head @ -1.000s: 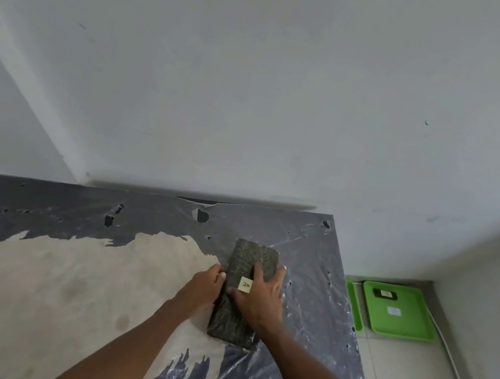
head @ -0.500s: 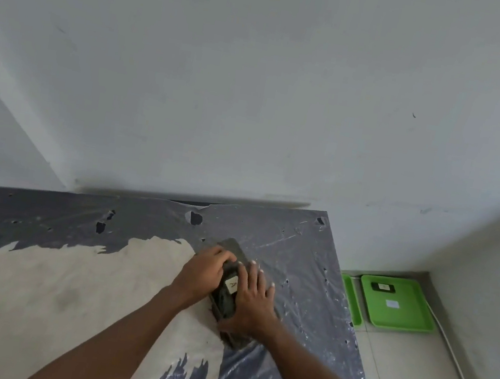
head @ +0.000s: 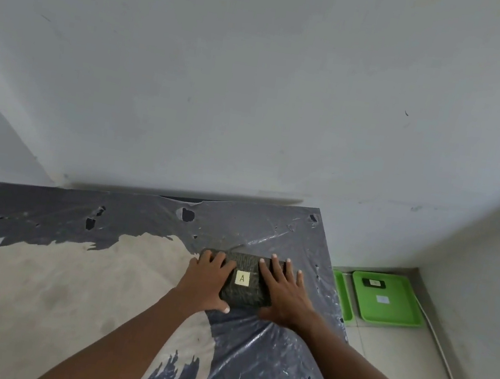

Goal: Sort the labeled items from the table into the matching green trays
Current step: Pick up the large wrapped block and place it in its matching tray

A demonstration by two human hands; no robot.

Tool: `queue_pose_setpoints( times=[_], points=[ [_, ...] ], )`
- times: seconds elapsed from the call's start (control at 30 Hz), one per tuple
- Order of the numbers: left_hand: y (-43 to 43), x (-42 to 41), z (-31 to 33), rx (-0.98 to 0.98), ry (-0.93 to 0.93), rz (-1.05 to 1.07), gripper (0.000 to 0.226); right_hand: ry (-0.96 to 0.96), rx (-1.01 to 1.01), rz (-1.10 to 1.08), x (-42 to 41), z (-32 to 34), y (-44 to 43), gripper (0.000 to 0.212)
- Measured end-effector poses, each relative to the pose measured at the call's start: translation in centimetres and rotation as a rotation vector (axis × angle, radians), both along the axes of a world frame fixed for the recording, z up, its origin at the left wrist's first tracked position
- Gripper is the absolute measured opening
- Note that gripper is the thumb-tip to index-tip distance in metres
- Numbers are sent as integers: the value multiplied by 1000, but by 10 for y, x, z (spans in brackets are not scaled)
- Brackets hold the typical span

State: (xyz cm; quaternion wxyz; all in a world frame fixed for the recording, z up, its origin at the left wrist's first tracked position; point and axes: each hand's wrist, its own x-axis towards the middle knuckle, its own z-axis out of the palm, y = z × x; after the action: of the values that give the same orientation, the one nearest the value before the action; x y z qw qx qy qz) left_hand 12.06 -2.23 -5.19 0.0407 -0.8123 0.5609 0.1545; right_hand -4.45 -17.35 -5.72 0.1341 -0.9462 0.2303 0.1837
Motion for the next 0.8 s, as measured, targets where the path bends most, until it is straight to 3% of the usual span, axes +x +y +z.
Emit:
queue_pose_setpoints(
  times=[0.1,0.3,0.5,0.8],
  points=[
    [-3,-4,-4,-50,-39,-30,89,-21,30,-15,-4,-2,2,115],
    [-12,-7,-1,12,26,-86,101,-55,18,-105,-13,2,11,100],
    [-13,-22,8,-15,53,-15,105,-80,26,-236,-37,9,11,99],
    [-39,-75,12,-109,-129,-31,113,-142,168,-164,-84,27,-30,96]
  ],
)
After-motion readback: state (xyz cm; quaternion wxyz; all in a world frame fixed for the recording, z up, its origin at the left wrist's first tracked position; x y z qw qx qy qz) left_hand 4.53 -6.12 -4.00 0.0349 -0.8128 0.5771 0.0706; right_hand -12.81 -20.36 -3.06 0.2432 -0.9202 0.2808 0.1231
